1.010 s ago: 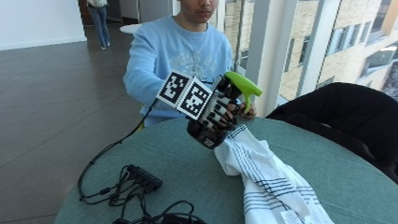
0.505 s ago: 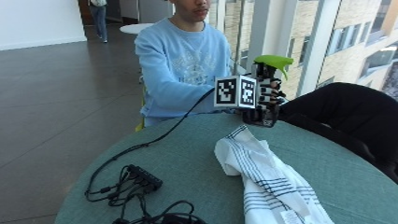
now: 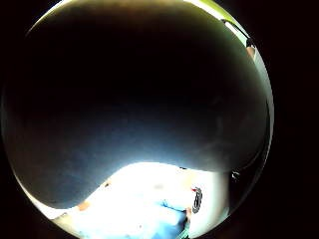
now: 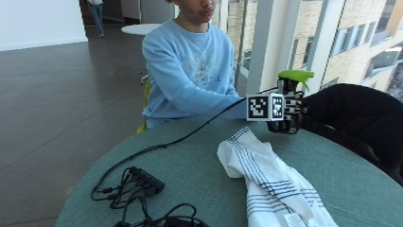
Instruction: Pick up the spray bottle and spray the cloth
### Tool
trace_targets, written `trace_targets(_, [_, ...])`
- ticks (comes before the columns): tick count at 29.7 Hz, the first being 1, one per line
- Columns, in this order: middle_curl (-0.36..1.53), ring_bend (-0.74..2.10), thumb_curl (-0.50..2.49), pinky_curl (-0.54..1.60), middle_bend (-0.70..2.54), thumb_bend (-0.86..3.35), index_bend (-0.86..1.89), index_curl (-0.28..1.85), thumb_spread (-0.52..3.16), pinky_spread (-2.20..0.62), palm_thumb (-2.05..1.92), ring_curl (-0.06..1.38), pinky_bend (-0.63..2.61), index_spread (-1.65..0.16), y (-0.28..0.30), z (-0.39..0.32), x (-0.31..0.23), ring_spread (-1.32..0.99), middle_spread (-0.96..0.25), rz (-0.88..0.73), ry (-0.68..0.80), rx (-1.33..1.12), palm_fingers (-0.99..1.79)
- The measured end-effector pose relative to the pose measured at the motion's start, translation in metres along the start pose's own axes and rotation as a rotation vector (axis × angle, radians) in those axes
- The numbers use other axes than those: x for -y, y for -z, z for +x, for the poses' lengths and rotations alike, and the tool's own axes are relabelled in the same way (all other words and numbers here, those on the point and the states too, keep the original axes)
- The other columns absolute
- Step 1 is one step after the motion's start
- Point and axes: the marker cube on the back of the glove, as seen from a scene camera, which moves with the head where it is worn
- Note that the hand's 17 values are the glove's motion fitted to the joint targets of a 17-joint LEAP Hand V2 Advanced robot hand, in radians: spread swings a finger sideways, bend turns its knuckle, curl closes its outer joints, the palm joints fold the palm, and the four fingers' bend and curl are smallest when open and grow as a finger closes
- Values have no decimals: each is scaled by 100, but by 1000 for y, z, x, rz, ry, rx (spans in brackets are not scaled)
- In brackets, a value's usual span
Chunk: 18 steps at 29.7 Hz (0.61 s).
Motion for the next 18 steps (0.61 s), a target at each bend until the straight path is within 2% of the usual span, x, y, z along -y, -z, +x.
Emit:
trace_targets(7, [47,42,63,37,35,-3,17,49,78,9,88,39,20,-22,-21,12,-1,-8,-10,-13,16,-18,117])
trace_targets(18, [47,41,58,36,37,-3,16,48,90,9,85,38,18,-23,-20,13,-8,-8,-9,-91,-3,-40,114])
